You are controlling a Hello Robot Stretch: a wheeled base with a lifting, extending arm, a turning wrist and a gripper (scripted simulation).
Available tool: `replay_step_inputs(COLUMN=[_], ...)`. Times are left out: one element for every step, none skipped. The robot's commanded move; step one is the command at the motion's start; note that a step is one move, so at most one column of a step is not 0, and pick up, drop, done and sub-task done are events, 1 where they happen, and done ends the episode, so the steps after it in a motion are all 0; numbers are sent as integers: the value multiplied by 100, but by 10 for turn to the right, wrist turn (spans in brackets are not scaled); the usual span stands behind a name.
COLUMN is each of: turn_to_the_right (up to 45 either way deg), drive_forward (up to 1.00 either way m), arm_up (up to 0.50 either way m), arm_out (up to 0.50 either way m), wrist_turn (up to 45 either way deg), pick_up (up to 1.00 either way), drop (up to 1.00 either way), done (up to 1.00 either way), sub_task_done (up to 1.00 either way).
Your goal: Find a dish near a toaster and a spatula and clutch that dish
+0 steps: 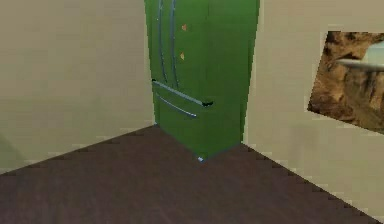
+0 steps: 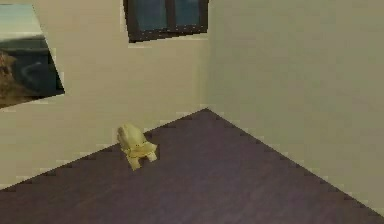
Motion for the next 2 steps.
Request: replay_step_inputs(turn_to_the_right=[-360, 0], drive_forward=[0, 100], arm_up=[0, 0], arm_out=[0, 0], wrist_turn=[0, 0], pick_up=[0, 0], drop=[0, 0], done=[0, 0], sub_task_done=[0, 0])
